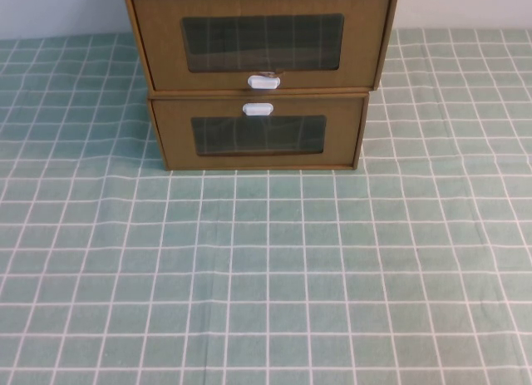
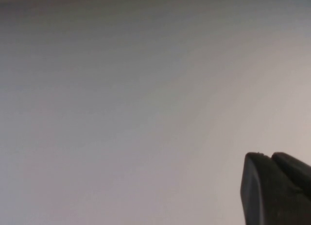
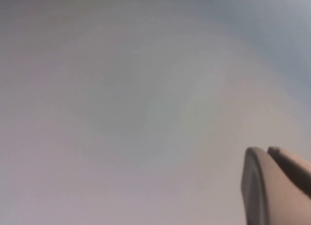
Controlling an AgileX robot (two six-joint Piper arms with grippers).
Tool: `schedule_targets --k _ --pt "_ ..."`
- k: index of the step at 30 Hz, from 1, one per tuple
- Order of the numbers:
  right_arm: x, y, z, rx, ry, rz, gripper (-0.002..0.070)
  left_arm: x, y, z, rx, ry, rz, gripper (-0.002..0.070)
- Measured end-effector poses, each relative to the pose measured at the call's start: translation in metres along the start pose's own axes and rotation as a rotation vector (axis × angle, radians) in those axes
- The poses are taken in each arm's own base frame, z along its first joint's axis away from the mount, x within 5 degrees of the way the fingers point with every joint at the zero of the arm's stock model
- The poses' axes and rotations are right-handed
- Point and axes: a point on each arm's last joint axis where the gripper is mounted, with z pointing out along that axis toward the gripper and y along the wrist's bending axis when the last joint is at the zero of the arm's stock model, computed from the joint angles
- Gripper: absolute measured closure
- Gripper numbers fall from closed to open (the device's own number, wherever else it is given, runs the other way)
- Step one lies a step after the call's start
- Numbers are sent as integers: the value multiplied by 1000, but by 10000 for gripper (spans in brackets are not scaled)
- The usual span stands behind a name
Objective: Open the shoe box
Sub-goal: 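Pull the top drawer of the cardboard box fully open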
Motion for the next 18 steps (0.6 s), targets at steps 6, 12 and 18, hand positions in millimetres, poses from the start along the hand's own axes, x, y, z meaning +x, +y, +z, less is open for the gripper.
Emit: schedule_targets --k 6,12,18 --pt "-11 0 -1 -3 -116 29 690 -12 3 -1 -23 -137 -173 680" --pt "-52 10 22 -33 -182 161 690 -44 7 18 -24 -240 -250 680" --pt "-126 28 62 -83 -270 268 690 -103 12 56 -7 -234 -210 680"
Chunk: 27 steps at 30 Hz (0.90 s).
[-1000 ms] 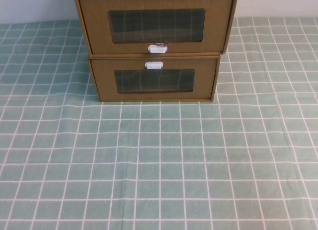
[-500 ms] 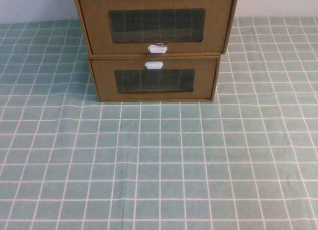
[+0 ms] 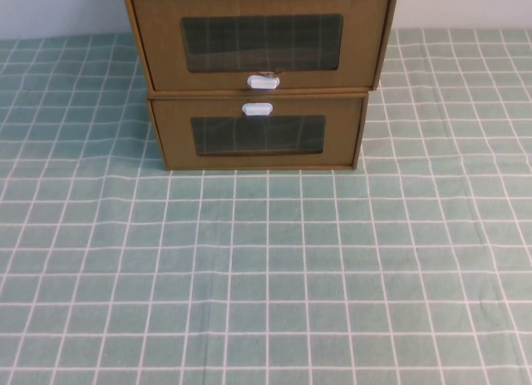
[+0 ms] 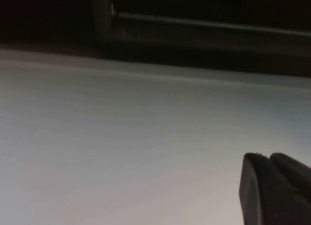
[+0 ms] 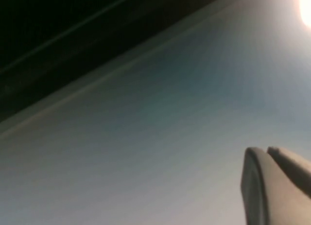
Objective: Open the shoe box
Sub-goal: 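Pull the top drawer of the cardboard box fully open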
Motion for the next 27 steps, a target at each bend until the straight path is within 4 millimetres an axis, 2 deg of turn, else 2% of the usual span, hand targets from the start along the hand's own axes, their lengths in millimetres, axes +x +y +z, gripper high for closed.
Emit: schedule_targets --k 4,7,11,13,15,18,22,27 --pt "-13 10 45 26 64 47 690 -24 -3 39 -2 36 -4 680" --pt "-13 12 81 75 171 52 690 -25 -7 75 5 168 -22 680" --pt "11 3 122 197 428 50 690 -10 -15 128 38 426 -24 680" --pt "33 -6 137 267 574 44 690 8 -19 151 58 599 -25 680" --pt "57 -18 147 342 724 40 690 31 -22 165 73 760 -23 680" --pt "93 -36 148 428 910 9 690 73 -23 180 88 924 15 680" --pt "130 -56 141 462 1133 -107 690 125 -22 185 81 1044 6 680" --pt "170 -70 130 454 1360 -117 690 184 -24 185 32 1154 -121 680"
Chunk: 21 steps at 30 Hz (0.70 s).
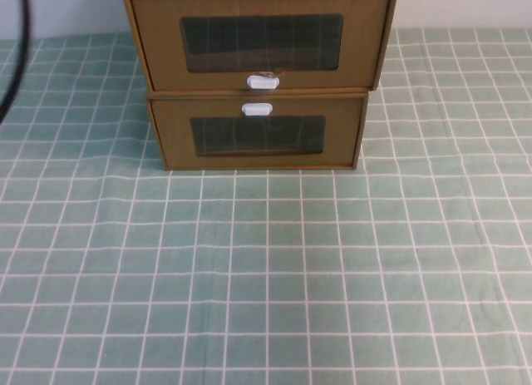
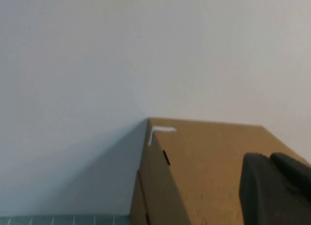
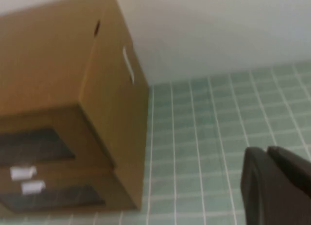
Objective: Open the shoe box
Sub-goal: 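Pull the top drawer of the cardboard box fully open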
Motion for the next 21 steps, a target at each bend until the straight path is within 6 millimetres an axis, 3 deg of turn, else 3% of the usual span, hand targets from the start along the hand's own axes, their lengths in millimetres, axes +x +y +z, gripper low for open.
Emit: schedule_targets --k 4,10,17,21 --pt "18 5 34 -94 184 -152 690 11 2 45 15 129 43 680" --pt "42 30 72 -385 288 -428 690 16 -4 115 152 338 172 680" --pt "68 69 99 -614 325 -663 690 30 -26 200 545 368 245 680" --pt "78 88 108 -727 343 -719 690 51 -31 240 673 364 238 680"
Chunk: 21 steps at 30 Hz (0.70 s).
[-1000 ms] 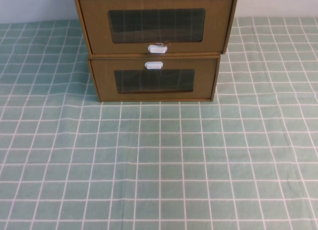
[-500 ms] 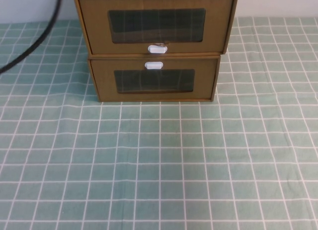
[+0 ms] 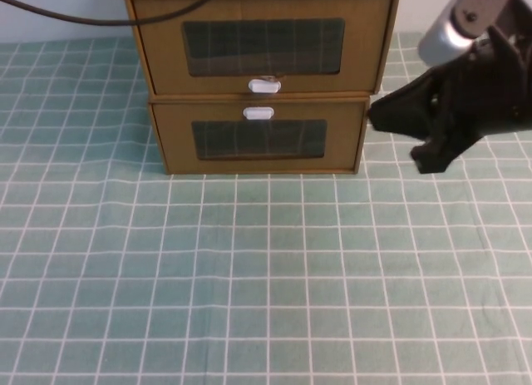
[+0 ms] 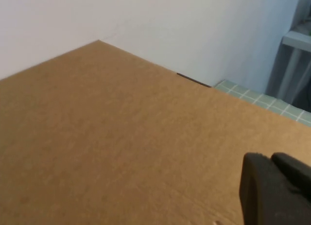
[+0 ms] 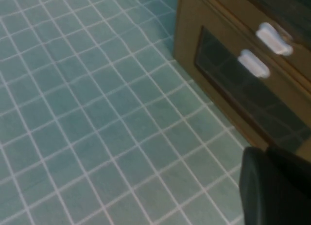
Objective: Open the shoe box
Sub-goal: 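Pull the top drawer of the cardboard box fully open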
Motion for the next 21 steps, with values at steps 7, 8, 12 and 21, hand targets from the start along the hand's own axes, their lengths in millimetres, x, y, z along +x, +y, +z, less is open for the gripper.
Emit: schedule_targets --k 7,8,12,21 --pt "-13 -1 19 -100 -158 81 690 26 -10 55 134 56 60 680" --pt "-15 -1 21 -106 -173 83 690 29 -13 61 152 66 61 680" --pt "-21 -3 26 -156 -200 55 690 47 -13 78 177 124 38 680" --pt "-56 -9 20 86 -142 -286 689 52 -9 80 148 163 -20 680"
